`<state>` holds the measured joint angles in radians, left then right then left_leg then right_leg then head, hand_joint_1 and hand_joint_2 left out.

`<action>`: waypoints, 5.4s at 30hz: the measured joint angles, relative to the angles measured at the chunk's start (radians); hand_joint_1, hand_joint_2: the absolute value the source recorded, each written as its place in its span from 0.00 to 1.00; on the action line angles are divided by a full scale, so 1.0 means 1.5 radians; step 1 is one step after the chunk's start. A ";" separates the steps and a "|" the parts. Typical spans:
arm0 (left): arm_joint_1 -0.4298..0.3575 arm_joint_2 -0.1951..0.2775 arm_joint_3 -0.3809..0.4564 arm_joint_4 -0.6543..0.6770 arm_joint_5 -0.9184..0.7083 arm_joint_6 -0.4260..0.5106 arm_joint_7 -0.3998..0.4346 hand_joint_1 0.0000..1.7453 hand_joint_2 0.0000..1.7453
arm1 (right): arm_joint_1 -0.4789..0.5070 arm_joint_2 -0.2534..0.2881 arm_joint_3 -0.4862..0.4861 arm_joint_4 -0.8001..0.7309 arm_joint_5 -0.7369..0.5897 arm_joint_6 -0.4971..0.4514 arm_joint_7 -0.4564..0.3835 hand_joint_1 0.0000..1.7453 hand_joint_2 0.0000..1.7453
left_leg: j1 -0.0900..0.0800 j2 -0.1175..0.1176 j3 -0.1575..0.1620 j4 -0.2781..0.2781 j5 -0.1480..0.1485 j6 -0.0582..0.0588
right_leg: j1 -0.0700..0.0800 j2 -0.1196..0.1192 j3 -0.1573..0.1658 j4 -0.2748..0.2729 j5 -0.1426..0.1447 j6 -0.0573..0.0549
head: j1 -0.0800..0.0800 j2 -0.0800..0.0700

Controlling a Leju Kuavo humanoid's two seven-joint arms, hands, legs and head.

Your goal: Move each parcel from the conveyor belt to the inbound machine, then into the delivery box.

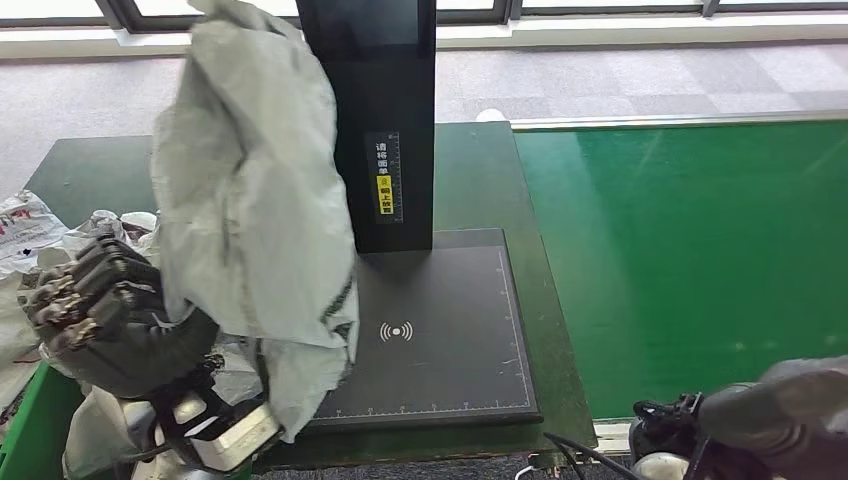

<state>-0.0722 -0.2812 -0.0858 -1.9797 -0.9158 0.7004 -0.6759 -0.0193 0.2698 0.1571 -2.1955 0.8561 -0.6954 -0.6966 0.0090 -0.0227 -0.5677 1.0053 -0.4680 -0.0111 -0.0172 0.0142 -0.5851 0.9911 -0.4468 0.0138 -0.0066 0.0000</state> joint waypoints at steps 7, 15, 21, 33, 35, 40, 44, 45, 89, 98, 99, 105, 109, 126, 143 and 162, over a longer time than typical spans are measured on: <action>0.018 -0.003 0.108 -0.024 -0.050 0.000 0.040 1.00 1.00 | 0.001 0.001 -0.010 0.003 0.000 0.000 0.000 0.00 1.00 | 0.000 0.000 0.000 0.000 0.000 0.000 | 0.000 0.000 0.000 0.000 0.000 0.000 | 0.000 0.000; 0.019 -0.006 0.196 -0.021 -0.121 0.000 0.115 1.00 1.00 | 0.002 0.001 -0.013 0.004 0.008 0.000 0.002 0.00 1.00 | 0.000 0.001 0.001 0.000 0.000 0.000 | 0.000 0.000 0.000 0.000 0.000 0.000 | 0.000 0.000; 0.019 -0.006 0.230 -0.007 -0.148 0.000 0.137 1.00 1.00 | 0.002 0.001 -0.013 0.004 0.012 0.000 0.007 0.00 1.00 | 0.000 0.001 0.001 0.000 0.000 0.000 | 0.000 0.001 -0.001 0.000 0.000 0.000 | 0.000 0.000; 0.021 -0.006 0.252 0.039 -0.260 0.000 0.311 1.00 1.00 | 0.003 0.001 -0.013 0.004 0.007 0.000 0.000 0.00 1.00 | 0.000 0.001 0.001 0.000 0.000 0.000 | 0.000 0.001 -0.001 0.000 0.000 0.000 | 0.000 0.000; 0.021 -0.006 0.258 0.043 -0.261 0.000 0.314 1.00 1.00 | 0.003 0.001 -0.013 0.004 0.006 0.000 0.000 0.00 1.00 | 0.000 0.001 0.001 0.000 0.000 0.000 | 0.000 0.001 -0.001 0.000 0.000 0.000 | 0.000 0.000; 0.023 -0.006 0.268 0.051 -0.269 0.000 0.333 1.00 1.00 | 0.003 0.001 -0.013 0.004 0.003 0.000 0.000 0.00 1.00 | 0.000 0.001 0.000 0.000 0.000 0.000 | 0.000 0.001 -0.001 0.000 0.000 0.000 | 0.000 0.000; 0.024 -0.006 0.272 0.056 -0.274 0.000 0.337 1.00 1.00 | 0.003 0.001 -0.013 0.005 0.003 0.000 0.000 0.00 1.00 | 0.000 0.001 0.000 0.000 0.000 0.000 | 0.000 0.001 -0.001 0.000 0.000 0.000 | 0.000 0.000; 0.024 -0.006 0.273 0.057 -0.274 0.000 0.337 1.00 1.00 | 0.003 0.001 -0.013 0.005 0.003 0.000 0.000 0.00 1.00 | 0.000 0.001 0.000 0.000 0.000 0.000 | 0.000 0.001 -0.001 0.000 0.000 0.000 | 0.000 0.000; 0.022 -0.008 0.280 0.124 -0.311 0.000 0.419 1.00 1.00 | 0.013 0.004 -0.052 0.009 -0.013 -0.001 0.000 0.00 1.00 | 0.000 0.002 0.001 0.000 0.000 0.000 | 0.000 0.002 -0.001 0.000 0.000 0.000 | 0.000 0.000; 0.023 -0.008 0.280 0.131 -0.312 0.000 0.432 1.00 1.00 | 0.016 0.005 -0.059 -0.002 -0.012 -0.001 0.000 0.00 1.00 | 0.000 0.002 0.001 0.000 0.000 0.000 | 0.000 0.002 -0.001 0.000 0.000 0.000 | 0.000 0.000; 0.023 -0.008 0.280 0.131 -0.312 0.000 0.433 1.00 1.00 | 0.017 0.005 -0.060 -0.002 -0.012 -0.001 0.000 0.00 1.00 | 0.000 0.002 0.001 0.000 0.000 0.000 | 0.000 0.002 -0.001 0.000 0.000 0.000 | 0.000 0.000; 0.024 -0.008 0.289 0.132 -0.296 0.000 0.429 1.00 1.00 | 0.022 0.005 -0.068 -0.004 -0.012 -0.001 0.000 0.00 1.00 | 0.000 0.002 0.001 0.000 0.000 0.000 | 0.000 0.002 -0.001 0.000 0.000 0.000 | 0.000 0.000; 0.026 -0.008 0.299 0.134 -0.288 0.000 0.419 1.00 1.00 | 0.024 0.005 -0.069 -0.007 -0.013 -0.001 0.000 0.00 1.00 | 0.000 0.002 0.001 0.000 0.000 0.000 | 0.000 0.002 -0.001 0.000 0.000 0.000 | 0.000 0.000; 0.029 -0.008 0.327 0.162 -0.290 0.000 0.429 1.00 1.00 | 0.026 0.005 -0.081 -0.008 -0.014 -0.001 0.000 0.00 1.00 | 0.000 0.002 0.001 0.000 0.000 0.000 | 0.000 0.002 -0.001 0.000 0.000 0.000 | 0.000 0.000; 0.035 -0.010 0.360 0.162 -0.236 0.000 0.396 0.00 0.00 | 0.027 0.005 -0.081 -0.008 -0.012 -0.001 0.000 0.00 1.00 | 0.000 0.002 0.001 0.000 0.000 0.000 | 0.000 0.002 -0.001 0.000 0.000 0.000 | 0.000 0.000; 0.038 -0.011 0.371 0.140 -0.150 0.000 0.319 0.00 0.00 | 0.026 0.005 -0.081 -0.008 -0.011 -0.001 0.000 0.00 1.00 | 0.000 0.002 0.001 0.000 0.000 0.000 | 0.000 0.002 -0.001 0.000 0.000 0.000 | 0.000 0.000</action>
<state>-0.0159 -0.2975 0.4706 -1.7696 -1.1401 0.7000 -0.1972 0.0204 0.2773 0.0355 -2.2076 0.8398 -0.6970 -0.6970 0.0090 -0.0197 -0.5665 1.0053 -0.4681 -0.0113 -0.0173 0.0168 -0.5865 0.9909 -0.4468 0.0136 -0.0065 0.0000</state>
